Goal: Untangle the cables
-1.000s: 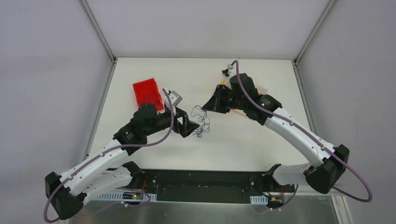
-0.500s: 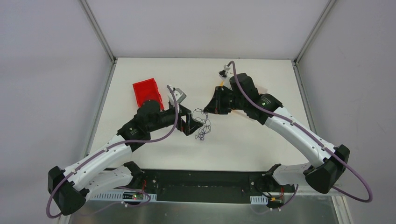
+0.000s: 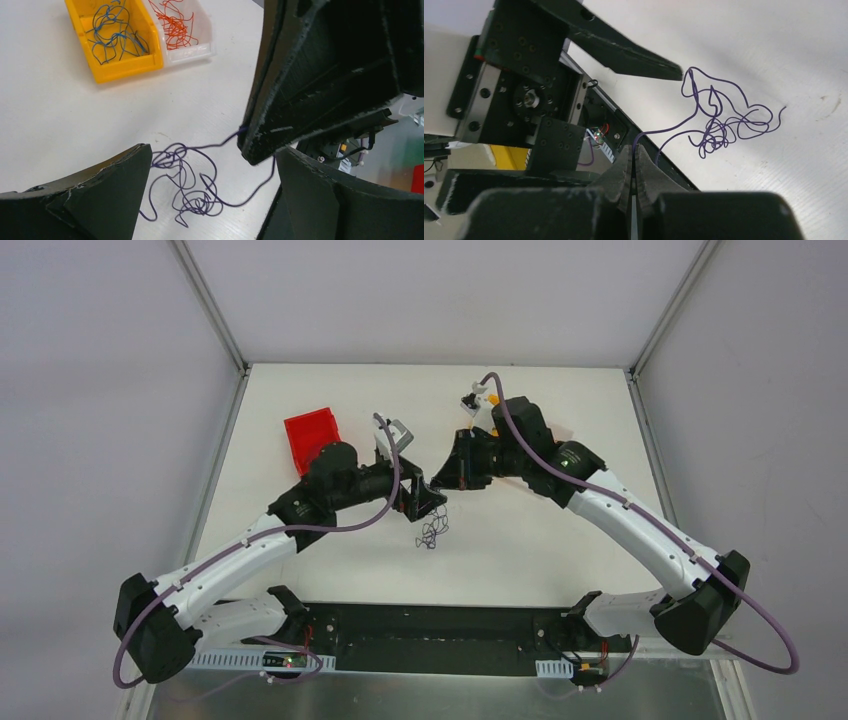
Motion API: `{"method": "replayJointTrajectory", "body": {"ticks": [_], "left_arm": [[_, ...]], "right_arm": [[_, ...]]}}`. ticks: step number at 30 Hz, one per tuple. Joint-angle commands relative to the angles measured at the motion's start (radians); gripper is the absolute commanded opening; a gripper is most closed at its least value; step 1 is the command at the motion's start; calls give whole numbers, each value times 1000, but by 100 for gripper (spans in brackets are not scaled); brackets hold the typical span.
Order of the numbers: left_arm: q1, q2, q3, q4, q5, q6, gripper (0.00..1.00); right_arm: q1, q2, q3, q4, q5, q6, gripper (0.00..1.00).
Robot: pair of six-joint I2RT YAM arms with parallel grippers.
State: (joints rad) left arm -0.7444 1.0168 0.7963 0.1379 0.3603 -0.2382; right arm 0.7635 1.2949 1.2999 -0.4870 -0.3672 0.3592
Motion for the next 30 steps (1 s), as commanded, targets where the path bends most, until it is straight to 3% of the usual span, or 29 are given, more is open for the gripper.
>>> {"method": "replayJointTrajectory", "body": {"ticks": [1, 6, 9, 11, 16, 18, 20, 22, 24, 30], "left_arm": [[4, 39, 57, 91, 23, 74, 99], [4, 107, 103, 122, 166, 68, 97], [4, 124, 105, 126, 184, 51, 89], [4, 121, 93, 126, 167, 49, 74], [4, 96, 74, 125, 113, 28, 16], [4, 73, 68, 127, 72, 19, 0], [4, 53, 62, 127, 32, 13, 0], [4, 38, 66, 109, -7, 8, 0], [5, 33, 82, 75, -43, 0, 0], [5, 22, 130, 17, -103, -49, 0]], "right_arm": [[6, -40, 47, 55, -118, 36, 0], [5, -35, 61, 105, -152, 71, 0], [3, -39, 78, 107, -128, 71, 0], [1, -43, 89, 108, -117, 71, 0], [-3, -33, 101, 101, -97, 61, 1], [-3, -34, 82, 88, -61, 51, 23], [-3, -58, 32, 97, -1, 42, 50], [-5, -101, -37, 118, 76, 39, 66], [-6, -156, -115, 146, 148, 28, 74], [-10, -313, -424, 347, 217, -4, 79]]}}
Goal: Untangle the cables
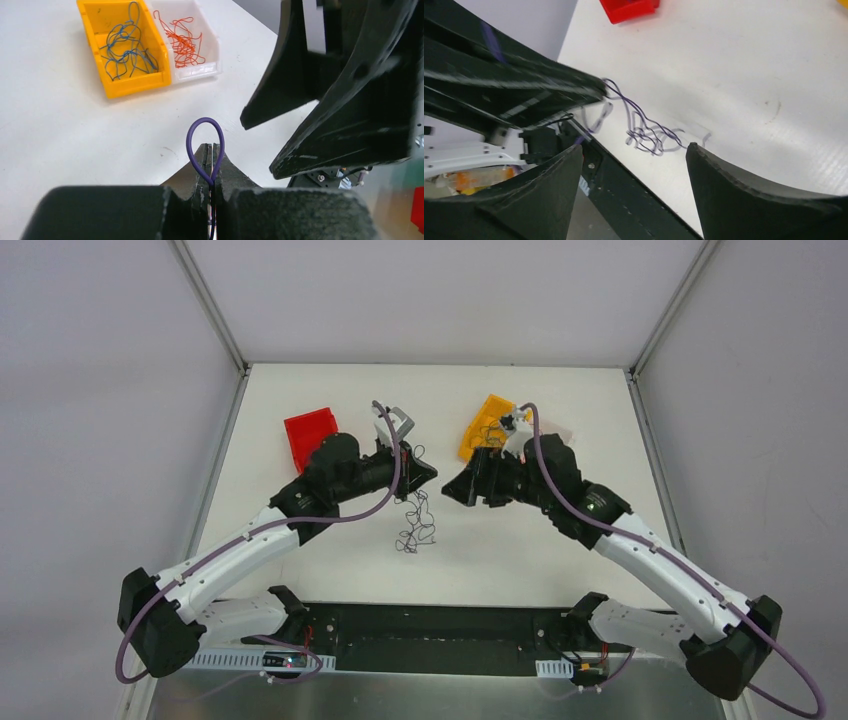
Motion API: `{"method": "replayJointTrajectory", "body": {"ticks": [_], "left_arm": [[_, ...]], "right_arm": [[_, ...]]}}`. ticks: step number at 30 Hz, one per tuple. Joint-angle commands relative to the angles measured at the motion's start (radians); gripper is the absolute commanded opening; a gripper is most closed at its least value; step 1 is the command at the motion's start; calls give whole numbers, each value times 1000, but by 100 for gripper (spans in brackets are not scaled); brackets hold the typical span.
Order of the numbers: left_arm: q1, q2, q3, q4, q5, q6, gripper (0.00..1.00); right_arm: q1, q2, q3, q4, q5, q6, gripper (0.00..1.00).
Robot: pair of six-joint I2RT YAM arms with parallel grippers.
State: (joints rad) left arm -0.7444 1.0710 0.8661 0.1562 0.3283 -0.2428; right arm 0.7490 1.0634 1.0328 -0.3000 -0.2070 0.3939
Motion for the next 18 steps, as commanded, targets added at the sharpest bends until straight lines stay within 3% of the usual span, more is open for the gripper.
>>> {"method": "replayJointTrajectory", "body": {"ticks": [1, 6, 13, 18], "left_arm": [[6, -35, 66, -2, -70, -52, 0], [5, -35, 112, -17, -70, -90, 0], [6, -9, 172, -49, -17, -134, 0], [5, 1, 192, -37, -17, -162, 0]], "right_arm": [[5, -101, -213, 217, 46, -44, 80], [31, -81, -373, 405, -84, -118, 78], [76, 10, -388, 534, 76, -167, 66], [88, 65, -403, 670, 32, -172, 72]]}}
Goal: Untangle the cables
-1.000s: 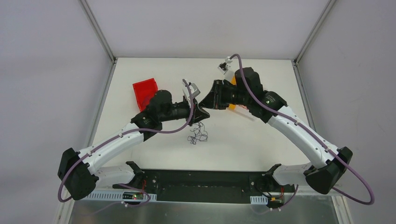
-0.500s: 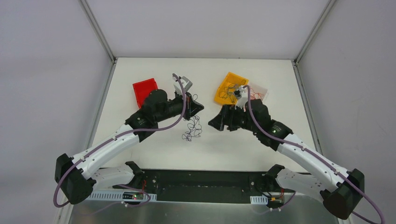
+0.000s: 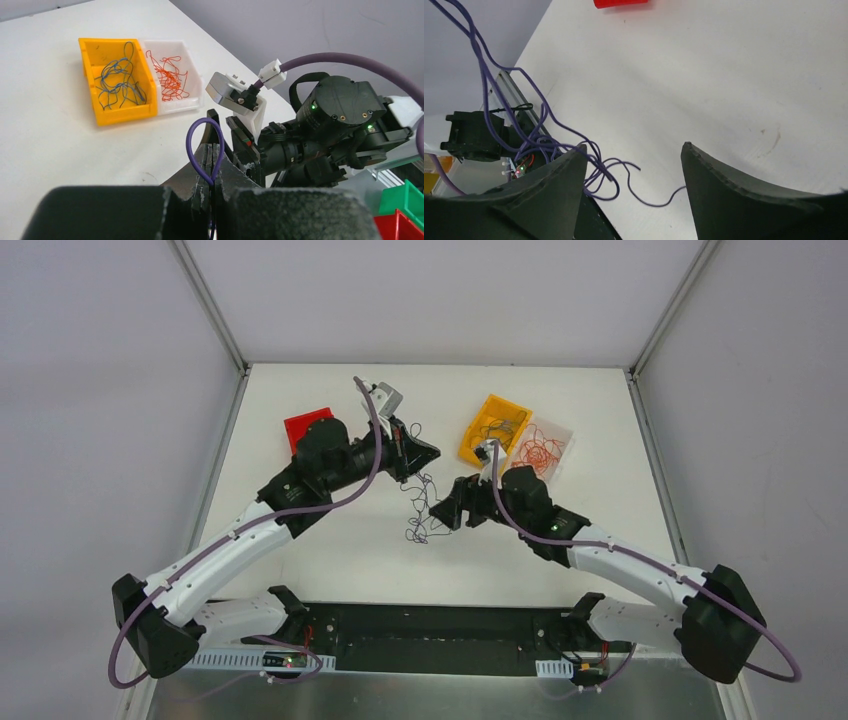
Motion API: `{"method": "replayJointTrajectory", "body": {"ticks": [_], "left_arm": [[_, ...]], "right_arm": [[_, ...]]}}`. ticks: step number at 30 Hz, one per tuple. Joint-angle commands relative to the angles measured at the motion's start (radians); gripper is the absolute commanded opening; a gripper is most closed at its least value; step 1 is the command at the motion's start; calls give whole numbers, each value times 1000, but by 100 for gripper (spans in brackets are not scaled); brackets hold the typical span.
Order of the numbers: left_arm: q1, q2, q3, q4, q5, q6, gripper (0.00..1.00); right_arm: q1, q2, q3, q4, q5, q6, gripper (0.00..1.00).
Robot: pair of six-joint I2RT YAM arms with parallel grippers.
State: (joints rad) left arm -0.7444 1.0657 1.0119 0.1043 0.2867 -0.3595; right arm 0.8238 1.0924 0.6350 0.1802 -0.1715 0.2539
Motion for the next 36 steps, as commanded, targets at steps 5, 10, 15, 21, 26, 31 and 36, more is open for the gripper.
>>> {"method": "replayJointTrajectory", "body": {"ticks": [5, 10, 15, 21, 26, 31, 36], "left_arm": [[5, 8, 62, 56, 15, -76, 0], [5, 34, 109, 65, 21, -87, 0], [5, 48, 132, 96, 11, -125, 0], [5, 40, 139, 87, -133, -161, 0], [26, 40, 255, -172, -417, -37, 0], [118, 10, 295, -279, -746, 149, 0], [273, -17, 297, -323, -925, 236, 0]], "right_arm": [[29, 87, -33, 340, -144, -4, 89], [55, 144, -63, 495, -191, 11, 94], [68, 195, -31, 541, -126, -9, 95], [77, 251, -1, 593, 28, -40, 45], [79, 203, -80, 555, 67, 19, 0], [77, 84, -177, 280, 343, 197, 0], [53, -73, -229, -11, 494, 289, 0]]}}
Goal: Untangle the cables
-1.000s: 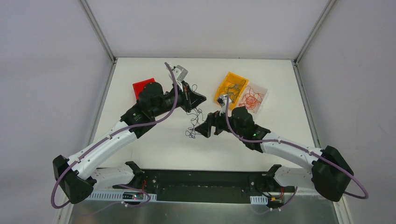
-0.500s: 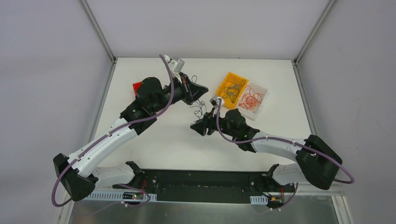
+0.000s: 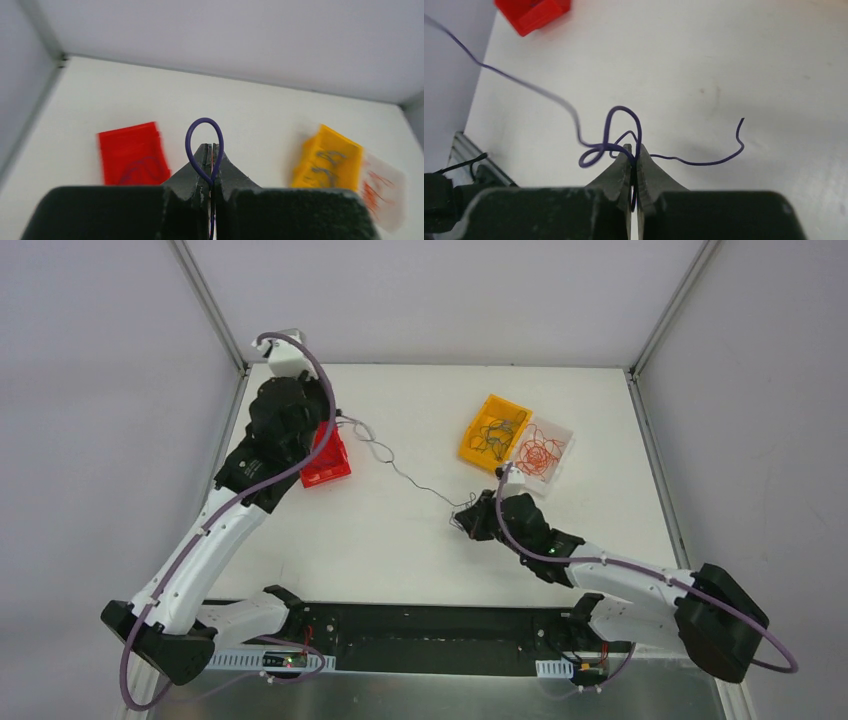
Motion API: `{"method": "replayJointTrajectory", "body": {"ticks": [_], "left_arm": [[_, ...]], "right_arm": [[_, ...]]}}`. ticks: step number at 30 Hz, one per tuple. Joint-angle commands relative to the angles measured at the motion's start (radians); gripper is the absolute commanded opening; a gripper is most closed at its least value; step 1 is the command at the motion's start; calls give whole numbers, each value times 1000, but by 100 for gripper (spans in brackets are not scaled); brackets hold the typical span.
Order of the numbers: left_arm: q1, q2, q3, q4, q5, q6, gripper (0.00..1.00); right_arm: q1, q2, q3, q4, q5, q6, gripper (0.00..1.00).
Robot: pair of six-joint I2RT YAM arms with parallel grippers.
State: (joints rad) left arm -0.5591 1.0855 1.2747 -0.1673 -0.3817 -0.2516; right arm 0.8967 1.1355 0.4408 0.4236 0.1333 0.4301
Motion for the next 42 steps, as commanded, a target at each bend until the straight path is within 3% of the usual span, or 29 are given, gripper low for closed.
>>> {"method": "replayJointTrajectory", "body": {"ticks": [1, 8, 18, 28, 37, 42], "left_arm": [[108, -39, 28, -52, -269, 134, 0], [160, -19, 2, -54, -199, 107, 0], [190, 48, -18, -10, -165, 120, 0], [306, 171, -88, 124, -100, 70, 0], [442, 447, -133, 280, 52, -57, 0], [453, 598, -73, 218, -69, -81, 0]], "right_arm": [[-27, -153, -46, -291, 198, 121, 0], [-77, -305, -23, -418, 211, 95, 0], [-78, -333, 47, -476, 133, 36, 0], [-78, -333, 115, -511, 108, -3, 0], [-78, -312, 178, -541, 92, -32, 0], [-78, -293, 205, -546, 80, -34, 0]]}}
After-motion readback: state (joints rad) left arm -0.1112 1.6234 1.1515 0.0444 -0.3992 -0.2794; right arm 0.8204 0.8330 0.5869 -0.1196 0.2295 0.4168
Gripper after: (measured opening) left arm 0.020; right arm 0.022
